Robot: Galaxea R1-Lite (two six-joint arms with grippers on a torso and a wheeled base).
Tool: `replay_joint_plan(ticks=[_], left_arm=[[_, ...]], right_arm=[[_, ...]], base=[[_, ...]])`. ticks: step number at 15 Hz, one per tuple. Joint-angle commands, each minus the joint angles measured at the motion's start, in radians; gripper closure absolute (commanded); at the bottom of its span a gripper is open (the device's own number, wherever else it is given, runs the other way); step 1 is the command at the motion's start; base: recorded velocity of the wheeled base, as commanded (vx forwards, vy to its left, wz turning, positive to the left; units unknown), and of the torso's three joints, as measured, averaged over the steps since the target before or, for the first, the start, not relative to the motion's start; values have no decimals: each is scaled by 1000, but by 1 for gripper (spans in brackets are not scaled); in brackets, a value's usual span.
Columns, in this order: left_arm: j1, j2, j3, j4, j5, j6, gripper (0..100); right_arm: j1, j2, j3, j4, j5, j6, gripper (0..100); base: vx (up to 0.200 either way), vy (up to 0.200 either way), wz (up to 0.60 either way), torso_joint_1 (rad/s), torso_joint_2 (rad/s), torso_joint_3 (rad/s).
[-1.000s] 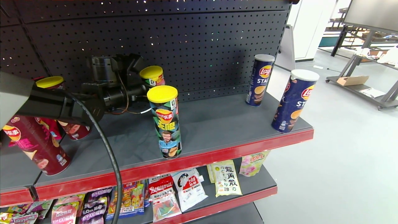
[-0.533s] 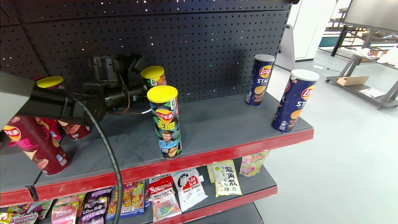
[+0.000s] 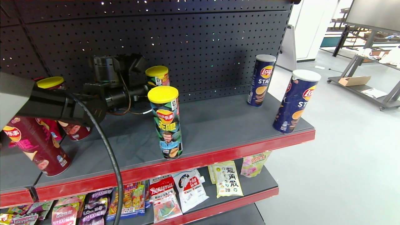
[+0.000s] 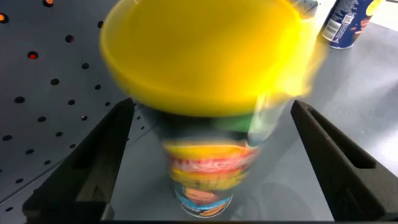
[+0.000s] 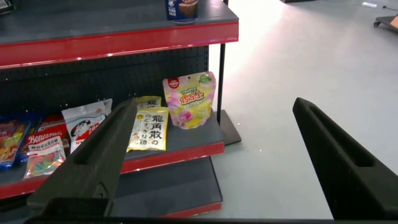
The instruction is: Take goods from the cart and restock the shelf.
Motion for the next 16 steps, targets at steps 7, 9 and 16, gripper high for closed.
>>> replay_joint_plan(ticks=[7, 9, 16], left_arm=[[9, -126, 193, -4, 18, -2, 0], [23, -187, 274, -4, 17, -4, 0], [83, -354, 622, -259, 21, -2, 0]], right_arm=[[1, 1, 0, 0, 0, 0, 0], [1, 1, 0, 0, 0, 0, 0], [1, 1, 0, 0, 0, 0, 0]], base=[[0, 0, 0, 0, 0, 0], [0, 0, 0, 0, 0, 0], [0, 0, 0, 0, 0, 0]])
